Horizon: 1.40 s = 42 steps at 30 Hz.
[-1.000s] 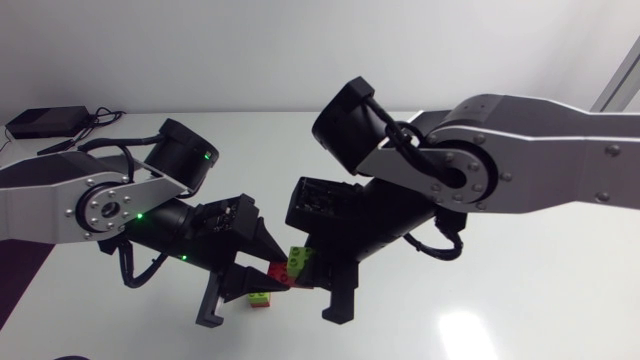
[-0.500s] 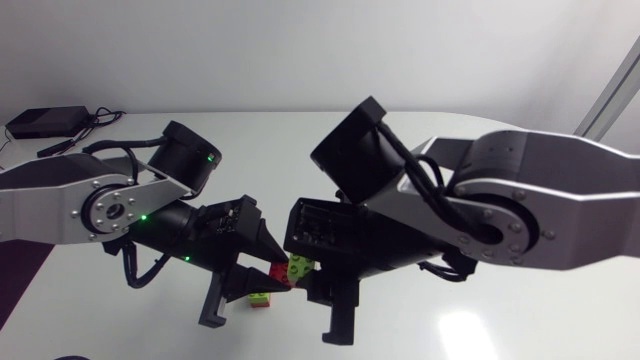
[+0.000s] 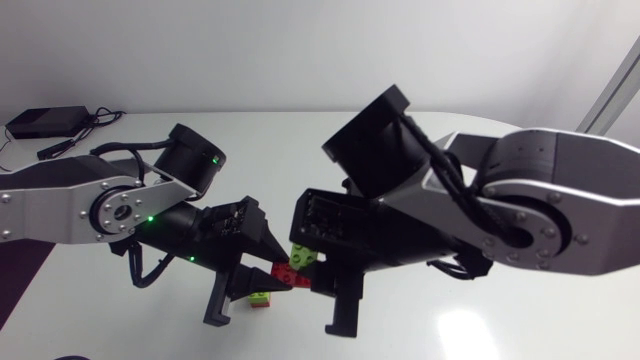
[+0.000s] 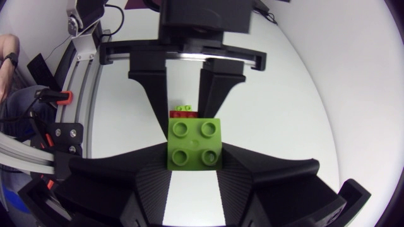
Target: Separate the duplo bricks
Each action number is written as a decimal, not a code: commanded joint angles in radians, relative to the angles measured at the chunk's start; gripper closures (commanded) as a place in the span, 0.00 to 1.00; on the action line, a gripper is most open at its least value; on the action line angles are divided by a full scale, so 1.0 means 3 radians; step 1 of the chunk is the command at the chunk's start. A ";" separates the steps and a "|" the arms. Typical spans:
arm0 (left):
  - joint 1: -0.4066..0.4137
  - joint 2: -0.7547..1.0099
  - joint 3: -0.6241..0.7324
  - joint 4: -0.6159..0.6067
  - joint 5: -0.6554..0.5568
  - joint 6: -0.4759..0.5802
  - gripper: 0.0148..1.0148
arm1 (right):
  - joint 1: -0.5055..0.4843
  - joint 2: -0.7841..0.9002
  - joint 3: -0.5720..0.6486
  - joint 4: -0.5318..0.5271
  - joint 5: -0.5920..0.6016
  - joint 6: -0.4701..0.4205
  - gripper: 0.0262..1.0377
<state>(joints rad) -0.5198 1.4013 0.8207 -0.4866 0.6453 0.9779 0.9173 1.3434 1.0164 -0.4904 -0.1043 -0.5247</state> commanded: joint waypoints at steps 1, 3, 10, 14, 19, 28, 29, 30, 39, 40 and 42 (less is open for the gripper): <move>0.0158 0.0105 0.0036 0.0078 -0.0054 0.0049 0.62 | -0.0204 -0.0040 0.0094 -0.0012 -0.0020 -0.0097 0.72; 0.0362 0.0207 0.0117 0.0129 -0.0100 0.0141 0.62 | -0.0271 -0.0050 0.0079 -0.0012 -0.0025 -0.0117 0.72; 0.0863 0.0774 0.0266 0.0492 -0.0310 0.0396 0.62 | -0.0358 -0.0065 -0.0121 0.0085 -0.0036 -0.0128 0.72; 0.1052 0.1102 0.0286 0.0814 -0.0443 0.0468 0.62 | -0.0373 -0.0065 -0.0203 0.0131 -0.0041 -0.0133 0.72; 0.1155 0.1485 0.0301 0.1075 -0.0515 0.0504 0.62 | -0.0383 -0.0055 -0.0233 0.0162 -0.0056 -0.0138 0.72; 0.1139 0.1685 0.0301 0.1177 -0.0591 0.0473 0.51 | -0.0399 0.0216 -0.0259 0.0377 -0.0056 -0.0097 0.72; 0.1139 0.1685 0.0296 0.1177 -0.0596 0.0473 0.41 | -0.0404 0.0247 -0.0254 0.0407 -0.0056 -0.0092 0.72; 0.1139 0.1685 0.0291 0.1177 -0.0596 0.0468 0.30 | -0.0409 0.0277 -0.0259 0.0448 -0.0056 -0.0081 0.72; 0.1160 0.1311 0.0250 0.0983 -0.0581 0.0422 0.04 | -0.0445 0.0472 -0.0295 0.0622 -0.0072 -0.0046 0.72; 0.1150 0.1245 0.0235 0.0978 -0.0576 0.0391 0.04 | -0.0455 0.0533 -0.0315 0.0668 -0.0077 -0.0046 0.72; 0.1109 0.1127 0.0215 0.0973 -0.0566 0.0309 0.04 | -0.0480 0.0635 -0.0376 0.0776 -0.0107 -0.0020 0.72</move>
<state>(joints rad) -0.1799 1.7939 0.8955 -0.1871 0.4706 1.0805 0.7841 1.4891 0.9489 -0.2749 -0.1303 -0.5446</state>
